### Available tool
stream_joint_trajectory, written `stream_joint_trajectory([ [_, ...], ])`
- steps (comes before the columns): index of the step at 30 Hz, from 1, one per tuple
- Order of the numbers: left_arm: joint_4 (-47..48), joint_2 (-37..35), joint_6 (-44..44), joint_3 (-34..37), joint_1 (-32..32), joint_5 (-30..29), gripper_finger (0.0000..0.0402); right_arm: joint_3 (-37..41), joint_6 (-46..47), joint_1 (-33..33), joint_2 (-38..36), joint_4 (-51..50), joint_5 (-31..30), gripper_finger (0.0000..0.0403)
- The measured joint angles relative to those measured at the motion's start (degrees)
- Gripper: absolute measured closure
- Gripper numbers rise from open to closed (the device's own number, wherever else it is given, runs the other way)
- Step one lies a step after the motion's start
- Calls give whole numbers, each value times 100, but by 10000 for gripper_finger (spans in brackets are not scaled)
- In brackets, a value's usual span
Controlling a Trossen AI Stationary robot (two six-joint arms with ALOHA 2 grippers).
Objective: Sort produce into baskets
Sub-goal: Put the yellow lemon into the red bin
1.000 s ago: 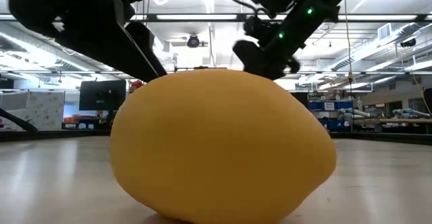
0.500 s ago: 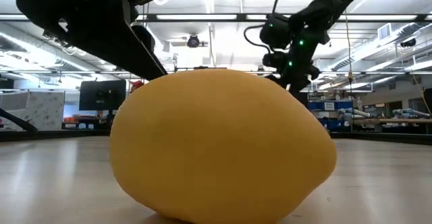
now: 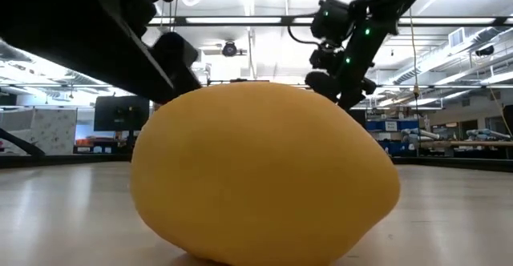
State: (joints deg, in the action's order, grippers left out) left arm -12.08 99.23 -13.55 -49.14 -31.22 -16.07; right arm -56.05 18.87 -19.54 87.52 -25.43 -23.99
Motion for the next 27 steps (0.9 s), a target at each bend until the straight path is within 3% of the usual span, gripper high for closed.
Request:
stream_joint_trajectory([
  [5, -1037, 595, 507, -48, -96, 724, 46, 2, 359, 722, -226, -511, -78, 44],
  [11, -1948, 914, 590, -106, -127, 1141, 46, -2, 870, 1467, -401, -823, -91, 44],
  [18, -2103, 1054, 685, -125, -184, 1136, 47, 2, 1351, 2120, -430, -782, -190, 44],
  [27, -3050, 1695, 714, -127, -230, 1065, 72, 2, 1661, 2559, -426, -738, -201, 44],
])
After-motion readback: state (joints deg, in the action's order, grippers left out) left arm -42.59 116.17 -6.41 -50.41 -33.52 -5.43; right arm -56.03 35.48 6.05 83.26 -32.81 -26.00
